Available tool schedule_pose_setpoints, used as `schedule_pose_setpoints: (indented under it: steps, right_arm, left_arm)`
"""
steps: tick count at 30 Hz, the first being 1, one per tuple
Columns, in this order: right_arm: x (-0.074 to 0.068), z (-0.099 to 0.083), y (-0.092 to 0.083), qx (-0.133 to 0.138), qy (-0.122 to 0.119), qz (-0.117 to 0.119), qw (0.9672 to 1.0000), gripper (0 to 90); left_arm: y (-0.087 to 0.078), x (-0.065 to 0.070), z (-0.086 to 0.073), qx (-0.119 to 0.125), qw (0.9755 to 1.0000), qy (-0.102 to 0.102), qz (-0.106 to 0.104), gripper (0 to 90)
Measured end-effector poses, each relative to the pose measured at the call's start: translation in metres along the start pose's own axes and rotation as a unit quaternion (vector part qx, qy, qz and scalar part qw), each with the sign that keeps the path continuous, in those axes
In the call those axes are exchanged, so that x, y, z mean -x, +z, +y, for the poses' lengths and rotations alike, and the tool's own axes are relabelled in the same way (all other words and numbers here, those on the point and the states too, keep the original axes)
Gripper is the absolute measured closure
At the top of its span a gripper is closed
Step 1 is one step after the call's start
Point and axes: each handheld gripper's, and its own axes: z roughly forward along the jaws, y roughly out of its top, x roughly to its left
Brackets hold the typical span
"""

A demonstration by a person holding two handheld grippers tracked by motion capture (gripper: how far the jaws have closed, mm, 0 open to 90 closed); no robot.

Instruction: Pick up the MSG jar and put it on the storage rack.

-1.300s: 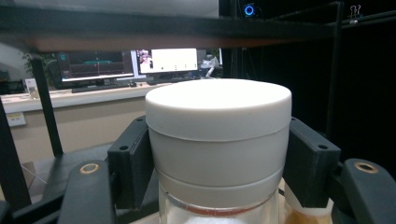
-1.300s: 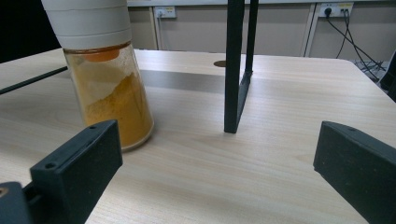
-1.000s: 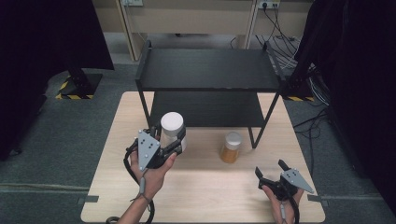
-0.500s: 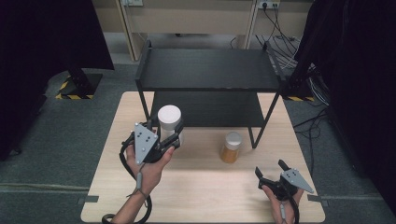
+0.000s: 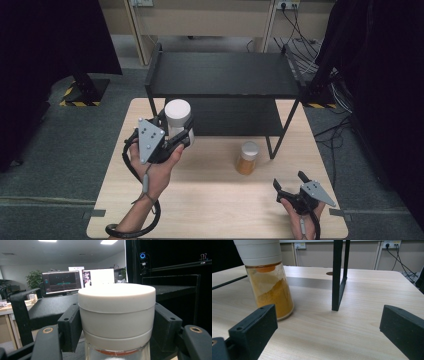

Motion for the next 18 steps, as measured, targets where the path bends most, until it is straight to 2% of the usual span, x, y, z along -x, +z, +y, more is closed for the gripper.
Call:
schedule_pose_setpoints:
  steps: [18]
  right_arm:
    - [0.0,0.001,0.0,-0.001,0.001,0.0,1.0,1.8]
  left_arm:
    - [0.007,-0.003,0.03,0.013,0.9999,0.005,0.007,33.6]
